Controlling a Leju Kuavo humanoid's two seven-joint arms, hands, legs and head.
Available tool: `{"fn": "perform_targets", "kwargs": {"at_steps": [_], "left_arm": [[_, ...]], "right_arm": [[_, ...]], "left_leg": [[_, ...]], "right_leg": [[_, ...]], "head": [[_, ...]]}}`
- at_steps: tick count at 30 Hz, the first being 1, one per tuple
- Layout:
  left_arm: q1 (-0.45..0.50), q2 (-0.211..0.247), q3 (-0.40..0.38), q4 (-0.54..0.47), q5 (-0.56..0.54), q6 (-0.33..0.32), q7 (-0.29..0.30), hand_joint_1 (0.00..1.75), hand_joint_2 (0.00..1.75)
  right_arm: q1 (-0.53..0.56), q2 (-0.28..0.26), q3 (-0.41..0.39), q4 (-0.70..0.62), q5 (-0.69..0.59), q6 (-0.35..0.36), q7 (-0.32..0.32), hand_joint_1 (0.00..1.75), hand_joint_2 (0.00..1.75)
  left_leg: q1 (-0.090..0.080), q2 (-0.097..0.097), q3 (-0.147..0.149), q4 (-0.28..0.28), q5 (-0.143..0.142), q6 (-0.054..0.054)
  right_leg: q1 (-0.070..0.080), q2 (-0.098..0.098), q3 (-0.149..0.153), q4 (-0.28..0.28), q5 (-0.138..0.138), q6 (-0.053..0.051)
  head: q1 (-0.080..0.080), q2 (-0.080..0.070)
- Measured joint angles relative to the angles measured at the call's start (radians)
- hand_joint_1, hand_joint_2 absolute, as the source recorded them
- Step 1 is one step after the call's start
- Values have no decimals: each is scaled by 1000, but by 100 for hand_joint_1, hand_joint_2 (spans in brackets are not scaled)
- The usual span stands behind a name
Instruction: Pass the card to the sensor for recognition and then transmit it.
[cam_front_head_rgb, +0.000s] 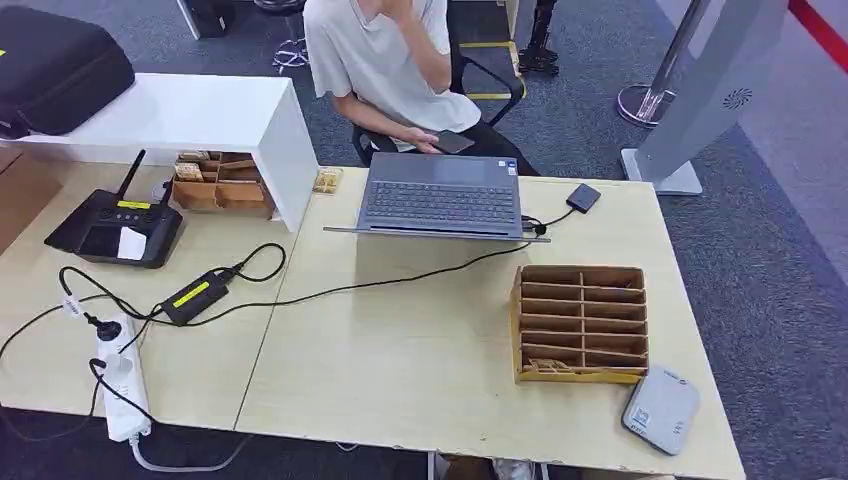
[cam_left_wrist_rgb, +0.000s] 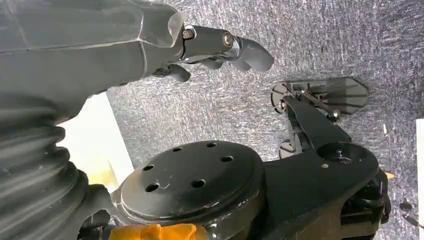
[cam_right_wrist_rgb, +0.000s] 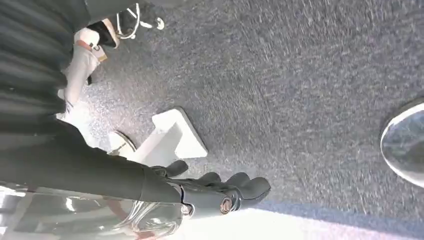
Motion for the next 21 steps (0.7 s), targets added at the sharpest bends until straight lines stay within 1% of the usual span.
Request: {"fn": "perform_targets", "kwargs": {"at_steps": [3, 8, 10, 11, 14, 17, 21], "left_arm": [[0, 1, 0, 0, 0, -8, -4, 0, 175], [2, 7, -8, 0, 0, -17, -15, 0, 175], [3, 8, -13, 0, 2, -18, -16, 0, 175], [3, 10, -17, 0, 4, -18, -16, 0, 175], [4, 11, -23, 0, 9, -18, -16, 0, 175], [4, 11, -25, 0, 11, -17, -16, 0, 175], [4, 11, -32, 0, 18, -14, -17, 0, 175]], "right_arm": [[-6, -27, -5, 0, 5, -3, 3, 0, 175], [-16, -94, -25, 0, 17, -4, -17, 0, 175], [-19, -124, -32, 0, 45, -18, -21, 0, 175], [-20, -136, -36, 0, 48, -29, -33, 0, 175], [-29, -166, -57, -3, 68, -66, -74, 0, 175], [-38, -190, -65, -8, 103, -123, -119, 0, 175], [-55, -216, -94, -21, 117, -183, -264, 0, 175]], "left_leg": [[0, 0, 0, 0, 0, 0], [0, 0, 0, 0, 0, 0], [0, 0, 0, 0, 0, 0], [-1, 0, 0, 0, 0, 0], [0, 0, 0, 0, 0, 0], [0, 0, 0, 0, 0, 0], [0, 0, 0, 0, 0, 0]], "right_leg": [[0, 0, 0, 0, 0, 0], [-1, 0, 0, 0, 0, 0], [-1, 0, 0, 0, 0, 0], [-1, 0, 0, 0, 0, 0], [-1, 0, 0, 0, 0, 0], [0, 0, 0, 0, 0, 0], [0, 0, 0, 0, 0, 0]], "head": [[0, 0], [0, 0], [0, 0], [0, 0], [0, 0], [0, 0], [0, 0]]}}
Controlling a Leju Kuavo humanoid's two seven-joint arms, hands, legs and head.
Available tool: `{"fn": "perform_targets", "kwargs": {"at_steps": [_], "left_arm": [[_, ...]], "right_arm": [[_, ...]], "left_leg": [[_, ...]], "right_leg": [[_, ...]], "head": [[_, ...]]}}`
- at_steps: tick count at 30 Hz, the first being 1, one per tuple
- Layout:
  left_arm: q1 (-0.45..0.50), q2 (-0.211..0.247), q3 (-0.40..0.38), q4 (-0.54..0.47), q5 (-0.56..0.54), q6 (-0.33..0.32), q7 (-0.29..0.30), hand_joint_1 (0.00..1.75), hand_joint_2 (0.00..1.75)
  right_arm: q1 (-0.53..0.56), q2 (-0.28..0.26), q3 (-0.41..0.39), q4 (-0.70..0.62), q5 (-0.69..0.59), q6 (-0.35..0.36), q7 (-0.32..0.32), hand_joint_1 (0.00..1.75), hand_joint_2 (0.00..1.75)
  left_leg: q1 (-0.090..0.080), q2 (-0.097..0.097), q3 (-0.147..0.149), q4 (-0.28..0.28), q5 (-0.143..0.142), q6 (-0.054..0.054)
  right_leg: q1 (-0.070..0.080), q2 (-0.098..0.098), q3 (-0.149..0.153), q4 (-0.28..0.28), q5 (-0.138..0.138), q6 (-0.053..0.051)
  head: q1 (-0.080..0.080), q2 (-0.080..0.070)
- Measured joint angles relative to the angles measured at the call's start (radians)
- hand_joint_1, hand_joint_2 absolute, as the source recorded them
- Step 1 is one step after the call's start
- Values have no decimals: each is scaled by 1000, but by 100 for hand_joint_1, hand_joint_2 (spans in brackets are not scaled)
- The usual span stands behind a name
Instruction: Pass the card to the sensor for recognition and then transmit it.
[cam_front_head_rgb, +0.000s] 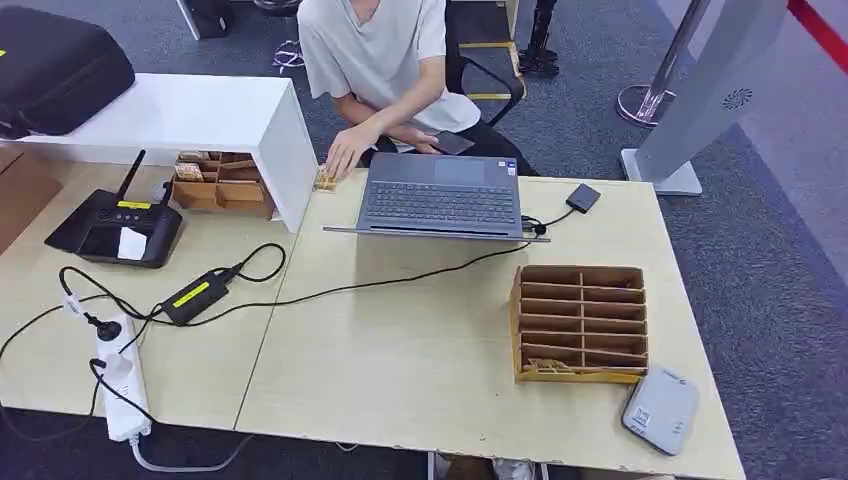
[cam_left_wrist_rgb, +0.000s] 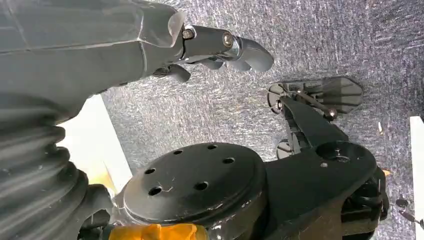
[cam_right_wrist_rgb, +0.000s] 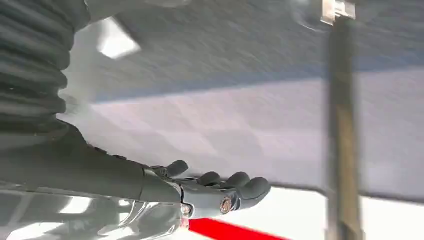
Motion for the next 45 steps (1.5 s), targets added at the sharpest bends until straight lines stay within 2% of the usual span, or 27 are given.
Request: {"fn": "perform_targets", "kwargs": {"at_steps": [3, 8, 14, 18, 25, 27, 31, 33, 37, 41, 45], "left_arm": [[-1, 0, -8, 0, 3, 3, -1, 0, 175], [-4, 0, -18, 0, 8, 11, 1, 0, 175], [-10, -1, -26, 0, 10, 18, 13, 0, 175], [-12, -2, -33, 0, 26, 24, 13, 0, 175], [-12, -2, -41, 0, 39, 26, 10, 0, 175], [-12, -4, -42, 0, 46, 28, 10, 0, 175], [-13, -8, -42, 0, 63, 35, 10, 0, 175], [-13, -10, -43, 0, 63, 36, 10, 0, 175], [-12, -11, -43, 0, 64, 36, 10, 0, 175], [-12, -12, -43, 0, 71, 36, 10, 0, 175], [-12, -14, -43, 0, 85, 39, 10, 0, 175]], "right_arm": [[-23, -13, -24, -15, 22, -32, -91, 0, 175], [-87, -28, -42, -62, 81, -72, -184, 0, 175], [-150, -29, -39, -141, 183, -145, -250, 0, 175], [-162, -16, -37, -215, 199, -141, -308, 0, 175], [-144, 24, -34, -335, 210, -130, -368, 0, 175], [-124, 42, -28, -402, 211, -94, -357, 0, 175], [-45, 101, 27, -652, 208, -12, -260, 0, 175], [-23, 120, 46, -739, 208, 1, -238, 0, 175], [2, 137, 68, -839, 206, 4, -226, 0, 175], [36, 150, 96, -920, 200, -4, -244, 0, 175], [86, 161, 172, -1063, 239, -34, -189, 0, 175]], "left_leg": [[0, 0, 0, 0, 0, 0], [0, 1, 0, 0, 0, 0], [0, 0, 0, 0, 0, 0], [0, 0, 0, 0, 0, 0], [0, -1, 0, 0, 0, 0], [0, -1, -1, 0, 0, 0], [0, -1, 0, 0, 0, 0], [0, -1, 0, 0, 1, 0], [0, -2, 0, 0, 1, -1], [1, -2, -1, 0, 1, -1], [1, -2, -1, 0, 1, -1]], "right_leg": [[0, 0, 0, 0, 0, 0], [0, 1, 0, 0, 0, 0], [0, 1, 0, 1, 0, 0], [0, 0, 0, 1, 0, 0], [0, 0, 0, 1, 0, 0], [0, 0, 0, 1, 0, 0], [0, 0, 0, 1, 0, 0], [0, 0, 0, 1, 0, 0], [0, -1, 0, 1, 0, 0], [0, -1, 0, 1, 0, 0], [0, -1, 0, 1, 0, 0]], "head": [[0, 0], [0, 0], [0, 0], [0, 0], [-1, 0], [0, 0], [0, 0], [-1, 0], [0, 0], [0, 0], [0, 0]]}}
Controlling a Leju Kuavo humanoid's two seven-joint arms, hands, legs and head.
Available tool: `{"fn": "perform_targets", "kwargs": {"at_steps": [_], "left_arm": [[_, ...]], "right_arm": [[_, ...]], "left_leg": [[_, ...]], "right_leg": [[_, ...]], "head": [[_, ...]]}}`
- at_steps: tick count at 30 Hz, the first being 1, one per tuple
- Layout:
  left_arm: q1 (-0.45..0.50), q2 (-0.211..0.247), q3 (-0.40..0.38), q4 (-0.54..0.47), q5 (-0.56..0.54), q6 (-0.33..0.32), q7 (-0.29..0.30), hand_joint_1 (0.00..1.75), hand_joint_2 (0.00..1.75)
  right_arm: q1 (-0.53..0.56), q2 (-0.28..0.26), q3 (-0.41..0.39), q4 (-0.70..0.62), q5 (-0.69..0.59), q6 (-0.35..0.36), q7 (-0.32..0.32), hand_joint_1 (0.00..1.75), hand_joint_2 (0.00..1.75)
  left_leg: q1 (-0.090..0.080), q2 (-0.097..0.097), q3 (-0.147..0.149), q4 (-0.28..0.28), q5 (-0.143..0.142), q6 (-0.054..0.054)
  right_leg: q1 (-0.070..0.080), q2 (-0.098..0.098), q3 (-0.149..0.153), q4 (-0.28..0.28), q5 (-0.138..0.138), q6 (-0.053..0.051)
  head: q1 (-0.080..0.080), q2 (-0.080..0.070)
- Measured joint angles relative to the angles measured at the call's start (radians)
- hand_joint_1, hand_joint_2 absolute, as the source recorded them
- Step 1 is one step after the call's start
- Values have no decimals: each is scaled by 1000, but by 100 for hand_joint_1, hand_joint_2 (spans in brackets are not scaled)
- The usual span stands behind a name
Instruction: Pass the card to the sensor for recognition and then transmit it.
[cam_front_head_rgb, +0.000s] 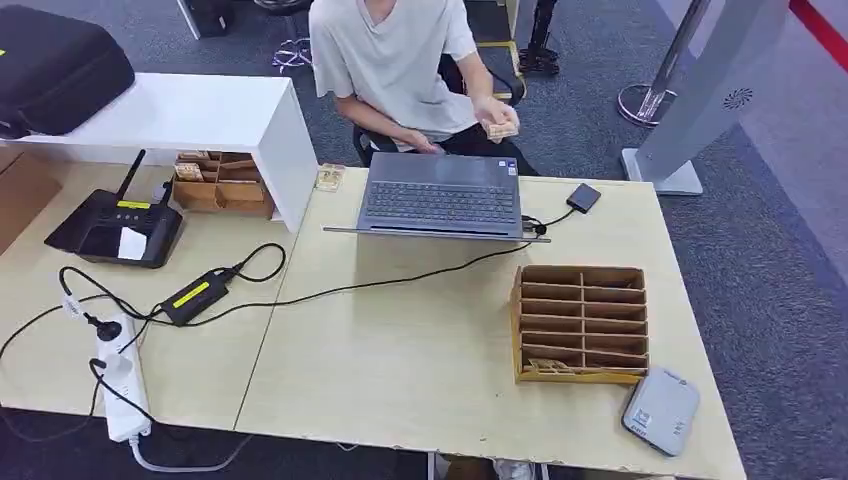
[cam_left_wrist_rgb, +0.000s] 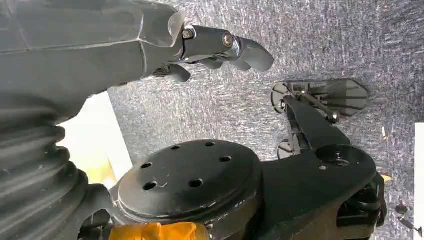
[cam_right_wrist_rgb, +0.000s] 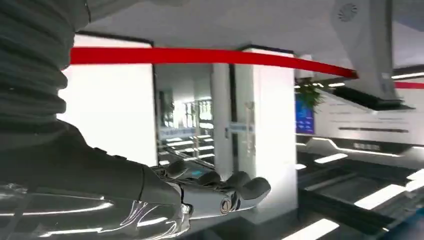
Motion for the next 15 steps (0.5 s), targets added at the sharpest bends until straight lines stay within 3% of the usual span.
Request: {"fn": "perform_targets", "kwargs": {"at_steps": [5, 15], "left_arm": [[-1, -3, -8, 0, 13, 3, 0, 0, 175], [-1, -3, -24, 0, 20, 3, 0, 0, 175]], "right_arm": [[24, -1, 151, -162, 47, -29, 96, 0, 175], [-1, -21, 289, -258, 50, -38, 106, 0, 175]], "left_leg": [[0, 1, 1, 0, 0, 0], [0, 1, -1, 0, 1, -1]], "right_leg": [[0, 1, 0, 0, 0, 0], [0, 1, 0, 0, 0, 0]], "head": [[0, 0], [0, 0]]}}
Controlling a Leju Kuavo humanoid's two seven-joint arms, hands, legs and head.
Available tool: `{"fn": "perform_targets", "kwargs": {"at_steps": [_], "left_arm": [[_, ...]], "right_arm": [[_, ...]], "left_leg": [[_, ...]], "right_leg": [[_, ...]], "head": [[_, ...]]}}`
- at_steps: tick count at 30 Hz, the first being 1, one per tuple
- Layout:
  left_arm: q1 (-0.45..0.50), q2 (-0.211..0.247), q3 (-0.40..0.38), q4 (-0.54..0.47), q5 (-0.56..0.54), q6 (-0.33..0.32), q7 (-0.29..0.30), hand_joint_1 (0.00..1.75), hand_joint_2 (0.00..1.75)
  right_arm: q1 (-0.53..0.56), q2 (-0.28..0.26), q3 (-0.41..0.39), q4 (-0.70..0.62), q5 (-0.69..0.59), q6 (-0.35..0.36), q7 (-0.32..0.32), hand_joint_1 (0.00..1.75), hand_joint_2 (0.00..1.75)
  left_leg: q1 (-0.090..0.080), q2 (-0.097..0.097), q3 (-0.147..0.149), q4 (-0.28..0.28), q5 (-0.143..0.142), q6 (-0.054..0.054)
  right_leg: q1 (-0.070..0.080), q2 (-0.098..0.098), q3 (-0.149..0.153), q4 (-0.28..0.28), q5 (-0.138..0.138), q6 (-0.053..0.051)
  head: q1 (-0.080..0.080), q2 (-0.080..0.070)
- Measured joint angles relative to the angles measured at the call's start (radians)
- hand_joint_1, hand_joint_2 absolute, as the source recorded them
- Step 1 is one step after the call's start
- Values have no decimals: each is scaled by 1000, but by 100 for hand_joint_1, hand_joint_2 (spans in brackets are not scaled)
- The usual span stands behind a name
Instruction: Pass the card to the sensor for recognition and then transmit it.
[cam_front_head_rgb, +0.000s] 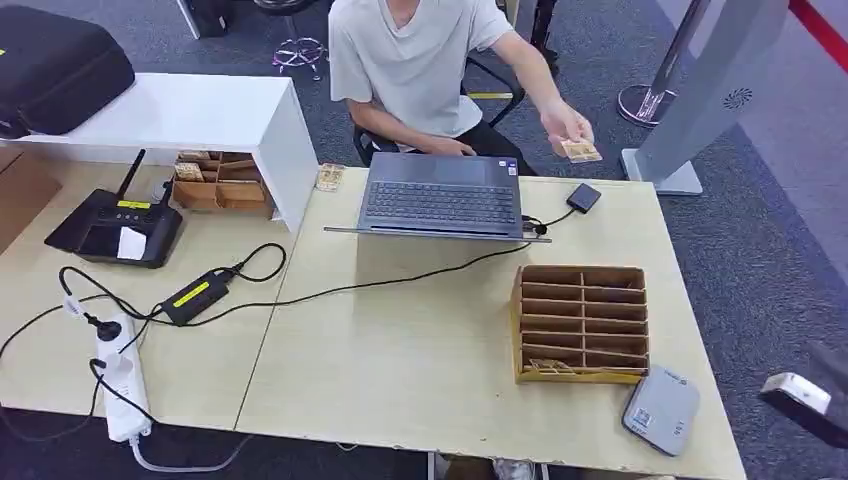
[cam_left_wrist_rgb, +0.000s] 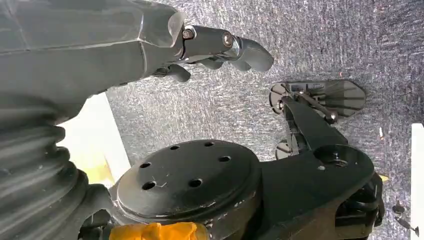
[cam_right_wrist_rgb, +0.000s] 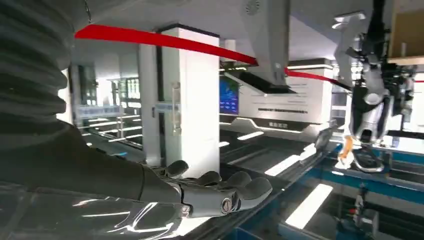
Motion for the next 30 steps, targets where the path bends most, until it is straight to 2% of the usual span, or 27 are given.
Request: {"fn": "perform_targets", "kwargs": {"at_steps": [3, 8, 9, 11, 12, 17, 21, 25, 26, 28, 30], "left_arm": [[-4, 0, -8, 0, 3, 0, -3, 0, 175], [-8, -1, -24, 0, 11, -10, -6, 0, 175], [-10, -2, -27, 0, 11, -18, -6, 0, 0], [-15, -2, -33, 0, 11, -29, -2, 0, 0], [-16, -3, -36, 0, 9, -33, -3, 0, 175], [-17, -3, -74, 0, -36, -33, -59, 0, 175], [-19, -3, -97, 0, -50, -39, -82, 0, 175], [-21, -2, -108, 0, -55, -42, -93, 0, 175], [-21, 0, -115, 0, -67, -34, -108, 0, 175], [-21, 0, -131, 0, -84, -21, -175, 0, 175], [-20, 0, -133, 0, -77, -43, -232, 0, 175]], "right_arm": [[-97, -4, 98, 3, 30, 10, 10, 0, 175], [-308, -2, 321, 41, 71, 47, 48, 0, 175], [-367, 7, 378, 60, 80, 56, 58, 0, 175], [-458, 28, 476, 95, 91, 59, 74, 0, 175], [-497, 39, 514, 110, 96, 58, 84, 0, 175], [-682, 119, 693, 213, 108, 55, 139, 0, 175], [-789, 185, 777, 298, 119, 55, 161, 0, 175], [-856, 235, 828, 361, 123, 57, 174, 0, 175], [-870, 246, 838, 375, 127, 57, 181, 0, 175], [-890, 265, 860, 401, 135, 57, 200, 0, 175], [-894, 269, 873, 411, 135, 55, 204, 0, 175]], "left_leg": [[0, 3, 2, 0, 0, 0], [0, 3, 1, 0, 2, -2], [0, 4, 2, 0, 3, -3], [0, 4, 3, 0, 3, -3], [1, 3, 3, 0, 3, -4], [1, 3, 2, 0, 4, -4], [2, 3, 2, 0, 4, -4], [2, 1, 1, 0, 4, -5], [2, 1, 1, 0, 4, -5], [2, 1, 1, 0, 4, -5], [2, -2, 1, 0, 4, -5]], "right_leg": [[0, 3, 0, 0, 1, 0], [0, 3, 0, 2, 2, -1], [0, 4, -1, 3, 2, -2], [1, 5, -1, 3, 3, -2], [1, 4, -1, 3, 3, -2], [2, 4, -2, 4, 3, -2], [2, 4, -2, 4, 3, -2], [2, 2, -2, 4, 3, -2], [2, 2, -2, 4, 3, -2], [2, 2, -2, 3, 3, -2], [2, -1, -2, 3, 3, -2]], "head": [[0, 0], [0, 0], [0, 0], [0, 0], [0, 0], [0, 0], [0, 0], [0, 0], [0, 0], [0, 0], [0, 0]]}}
